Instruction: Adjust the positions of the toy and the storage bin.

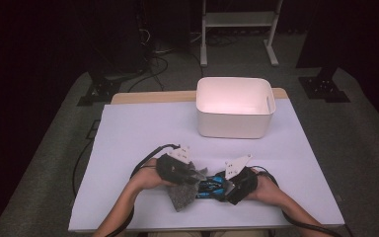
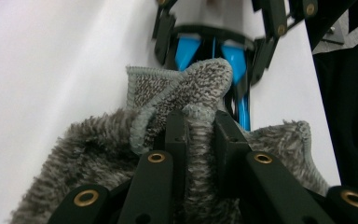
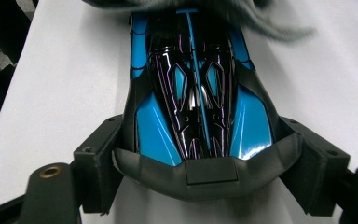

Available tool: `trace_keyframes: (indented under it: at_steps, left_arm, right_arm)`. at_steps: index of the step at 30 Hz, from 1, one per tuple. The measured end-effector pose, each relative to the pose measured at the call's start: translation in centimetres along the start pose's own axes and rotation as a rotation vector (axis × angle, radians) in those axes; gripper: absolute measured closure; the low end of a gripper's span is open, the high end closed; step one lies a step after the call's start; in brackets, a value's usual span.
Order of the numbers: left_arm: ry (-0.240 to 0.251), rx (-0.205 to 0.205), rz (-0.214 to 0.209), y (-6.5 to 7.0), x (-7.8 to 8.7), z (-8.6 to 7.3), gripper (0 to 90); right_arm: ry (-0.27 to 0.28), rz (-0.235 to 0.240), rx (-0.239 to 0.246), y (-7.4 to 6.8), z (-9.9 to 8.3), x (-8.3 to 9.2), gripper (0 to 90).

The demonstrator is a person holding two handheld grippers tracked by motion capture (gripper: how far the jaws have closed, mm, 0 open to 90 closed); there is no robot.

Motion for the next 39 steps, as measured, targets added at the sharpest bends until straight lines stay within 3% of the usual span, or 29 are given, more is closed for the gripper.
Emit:
trace_keyframes:
  at_steps: [6,10,16,22,29,33,39]
  left_arm:
    - [-0.004,-0.041,-0.033,0.4,-1.4,2.1,78.4]
    - [-0.020,-0.056,-0.037,0.7,-1.8,2.2,78.4]
    - [-0.018,-0.032,-0.020,1.0,-0.4,0.6,78.4]
    - [-0.045,0.009,0.003,1.5,1.1,-2.6,78.4]
    - [-0.087,0.041,0.052,1.4,2.8,-4.8,78.2]
    - [-0.060,0.055,0.070,1.2,3.7,-4.9,78.2]
    - [-0.042,0.050,0.062,0.9,3.4,-4.1,78.2]
  right_arm:
    - [0.001,0.002,-0.005,0.0,0.0,0.0,22.2]
    - [0.002,0.002,-0.005,0.0,0.0,0.0,22.2]
    - [0.001,0.002,-0.005,0.0,0.0,0.0,22.2]
    - [0.002,0.003,-0.006,0.0,0.0,0.0,22.2]
    - [0.001,0.001,-0.006,0.0,0.0,0.0,22.2]
    - [-0.001,0.001,-0.001,0.0,0.0,0.0,22.2]
    - [0.000,0.001,-0.001,0.0,0.0,0.0,22.2]
Point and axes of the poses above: each handheld gripper's, and its own axes: x roughly backward along the jaws, z roughly out of its top, y roughly to its right, the point moved 4 cm from there along -x, roughly forward along the jaws, and after that the axes turned 1 degree about -z, right-handed, at the moved point
